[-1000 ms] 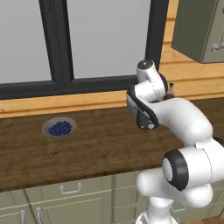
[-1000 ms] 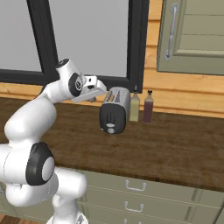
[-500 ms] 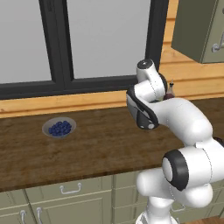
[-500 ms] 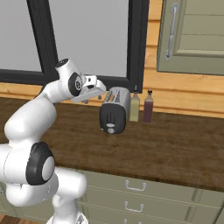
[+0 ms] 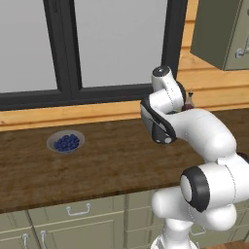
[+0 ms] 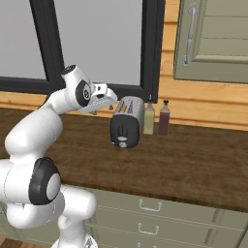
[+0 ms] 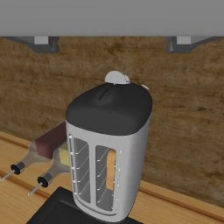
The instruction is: Start the toaster. Once the lever pops up, take the bread to the plate on the dining counter.
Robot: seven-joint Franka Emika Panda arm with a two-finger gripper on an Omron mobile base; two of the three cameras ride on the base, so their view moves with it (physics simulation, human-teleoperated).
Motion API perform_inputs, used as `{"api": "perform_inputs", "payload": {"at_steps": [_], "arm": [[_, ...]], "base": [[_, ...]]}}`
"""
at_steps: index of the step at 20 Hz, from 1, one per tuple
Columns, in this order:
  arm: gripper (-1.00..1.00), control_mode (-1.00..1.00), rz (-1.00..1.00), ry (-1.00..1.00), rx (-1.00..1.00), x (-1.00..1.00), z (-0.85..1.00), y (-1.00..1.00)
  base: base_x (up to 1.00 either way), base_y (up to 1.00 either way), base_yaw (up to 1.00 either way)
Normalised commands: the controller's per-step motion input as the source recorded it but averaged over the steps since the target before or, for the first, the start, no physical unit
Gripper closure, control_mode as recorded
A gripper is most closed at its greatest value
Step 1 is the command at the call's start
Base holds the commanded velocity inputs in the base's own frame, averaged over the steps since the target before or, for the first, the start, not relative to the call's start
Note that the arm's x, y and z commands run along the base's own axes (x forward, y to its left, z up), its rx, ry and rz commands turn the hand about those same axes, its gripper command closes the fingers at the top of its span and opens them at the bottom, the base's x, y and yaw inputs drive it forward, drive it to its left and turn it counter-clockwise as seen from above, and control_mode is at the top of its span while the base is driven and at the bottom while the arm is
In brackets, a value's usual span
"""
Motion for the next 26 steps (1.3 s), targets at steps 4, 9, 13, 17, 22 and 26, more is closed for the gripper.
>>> {"api": "perform_inputs", "payload": {"at_steps": [4, 9, 13, 17, 22, 26], "arm": [[-1.00, -1.00, 0.00, 0.00, 0.00, 0.00, 0.00, 0.00], [-1.00, -1.00, 0.00, 0.00, 0.00, 0.00, 0.00, 0.00], [-1.00, -1.00, 0.00, 0.00, 0.00, 0.00, 0.00, 0.00], [-1.00, -1.00, 0.00, 0.00, 0.00, 0.00, 0.00, 0.00], [-1.00, -1.00, 0.00, 0.00, 0.00, 0.00, 0.00, 0.00], [-1.00, -1.00, 0.00, 0.00, 0.00, 0.00, 0.00, 0.00]], "base": [[0.00, 0.00, 0.00], [0.00, 0.00, 0.00], [0.00, 0.00, 0.00], [0.00, 0.00, 0.00], [0.00, 0.00, 0.00], [0.00, 0.00, 0.00]]}}
